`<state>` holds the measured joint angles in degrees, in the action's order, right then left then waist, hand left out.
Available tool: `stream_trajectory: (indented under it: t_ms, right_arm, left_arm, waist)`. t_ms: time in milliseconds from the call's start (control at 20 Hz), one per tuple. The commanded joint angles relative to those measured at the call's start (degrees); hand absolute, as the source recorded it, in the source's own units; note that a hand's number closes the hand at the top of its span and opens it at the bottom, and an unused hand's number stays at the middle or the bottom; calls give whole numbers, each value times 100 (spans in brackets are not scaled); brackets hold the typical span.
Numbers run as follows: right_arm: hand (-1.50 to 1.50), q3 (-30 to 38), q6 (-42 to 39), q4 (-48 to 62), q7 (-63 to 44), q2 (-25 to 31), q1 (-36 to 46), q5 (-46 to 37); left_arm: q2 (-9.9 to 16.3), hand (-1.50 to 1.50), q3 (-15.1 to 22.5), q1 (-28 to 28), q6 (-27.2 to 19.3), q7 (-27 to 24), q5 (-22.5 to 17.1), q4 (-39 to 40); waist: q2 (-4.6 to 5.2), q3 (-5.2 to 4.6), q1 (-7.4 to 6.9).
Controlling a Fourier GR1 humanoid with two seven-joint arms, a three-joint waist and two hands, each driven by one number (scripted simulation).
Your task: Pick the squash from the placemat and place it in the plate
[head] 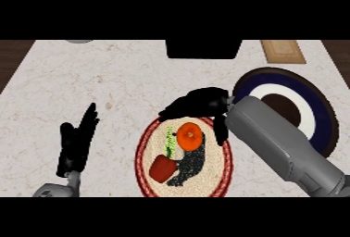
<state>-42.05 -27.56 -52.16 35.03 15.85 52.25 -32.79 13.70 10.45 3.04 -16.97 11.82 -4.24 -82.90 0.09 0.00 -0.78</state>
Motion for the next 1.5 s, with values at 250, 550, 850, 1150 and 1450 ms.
stream_trajectory:
  t_ms: [250,550,850,1150,1450]
  right_arm:
    - [-150,235,-261,468,332,-317,-39,-697]
    - [-150,289,34,1027,630,-693,-19,-1218]
    - [-150,427,98,981,672,-698,-325,-1472]
    - [-150,533,293,1394,650,-1118,-217,-1894]
    - [150,706,864,1539,1376,-1015,-224,-2061]
  left_arm:
    - [96,0,-128,-595,306,-105,30,-485]
    - [-144,0,-155,-300,189,107,243,-372]
    - [-31,0,-473,-302,630,-231,46,-25]
    - [-317,0,-353,-59,338,319,341,-216]
    - [-443,0,-336,-436,360,-212,463,-204]
  waist:
    - [-12,1,1]
    - [-3,1,11]
    - [-7,0,37]
    - [-5,1,26]
    - [-3,1,15]
